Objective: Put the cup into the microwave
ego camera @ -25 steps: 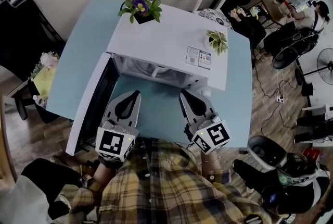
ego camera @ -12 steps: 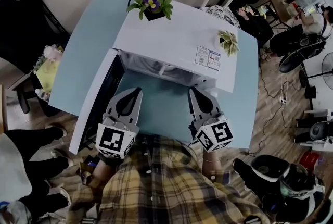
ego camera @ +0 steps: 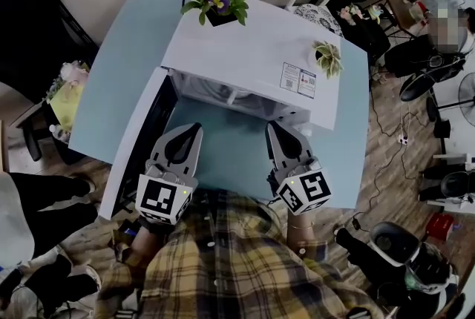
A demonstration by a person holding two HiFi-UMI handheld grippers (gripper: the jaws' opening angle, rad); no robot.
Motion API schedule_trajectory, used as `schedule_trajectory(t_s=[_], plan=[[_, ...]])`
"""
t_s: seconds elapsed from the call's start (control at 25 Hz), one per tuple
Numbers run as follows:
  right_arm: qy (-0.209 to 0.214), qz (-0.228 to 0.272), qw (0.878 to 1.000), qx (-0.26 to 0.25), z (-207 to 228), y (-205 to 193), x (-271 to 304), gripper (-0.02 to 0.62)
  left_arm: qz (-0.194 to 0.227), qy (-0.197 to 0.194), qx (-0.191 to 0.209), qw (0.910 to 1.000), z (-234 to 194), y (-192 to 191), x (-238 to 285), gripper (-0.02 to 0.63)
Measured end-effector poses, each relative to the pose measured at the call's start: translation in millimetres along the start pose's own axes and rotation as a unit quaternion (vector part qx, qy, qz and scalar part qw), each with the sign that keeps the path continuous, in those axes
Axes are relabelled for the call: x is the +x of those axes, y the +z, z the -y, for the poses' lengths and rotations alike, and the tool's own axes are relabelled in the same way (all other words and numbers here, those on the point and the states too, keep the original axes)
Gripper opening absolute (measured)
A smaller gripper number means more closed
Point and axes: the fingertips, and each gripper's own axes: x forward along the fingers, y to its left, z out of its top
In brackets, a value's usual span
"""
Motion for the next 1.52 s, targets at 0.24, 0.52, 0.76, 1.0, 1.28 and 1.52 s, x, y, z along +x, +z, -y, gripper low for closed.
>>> schedule_trajectory(t_s=[0.24, 0.52, 0.76, 1.0, 1.28, 1.52], plan=[[-0.002, 0.000, 1.000, -0.001, -4.0, 0.5, -3.1, 0.002, -0.003, 0.001, -0.003, 1.0000, 0.7, -2.4, -4.1, -0.008], [-0.002, 0.000, 1.000, -0.003, -6.3, -0.8, -7.4, 0.002, -0.001, 0.002, -0.004, 1.0000, 2.0, -3.4, -6.8, -0.008], [0.000, 0.000, 1.000, -0.003, -7.3, -1.5, -9.9, 0.002, -0.001, 0.000, -0.003, 1.0000, 5.7, -4.2, -8.2, -0.008], [0.001, 0.003, 1.000, -0.002, -7.5, -1.3, -11.3, 0.002, -0.004, 0.002, -0.004, 1.0000, 7.8, -6.2, -10.0, -0.008], [0.005, 0.006, 1.000, -0.004, -7.1, -2.9, -14.1, 0.002, -0.006, 0.008, -0.004, 0.9999, 9.1, -8.3, -11.8, -0.008], [0.002, 0.004, 1.000, 0.003, -4.7, -6.1, -16.7, 0.002, -0.007, 0.012, -0.003, 0.9999, 9.2, -9.5, -12.8, -0.008]])
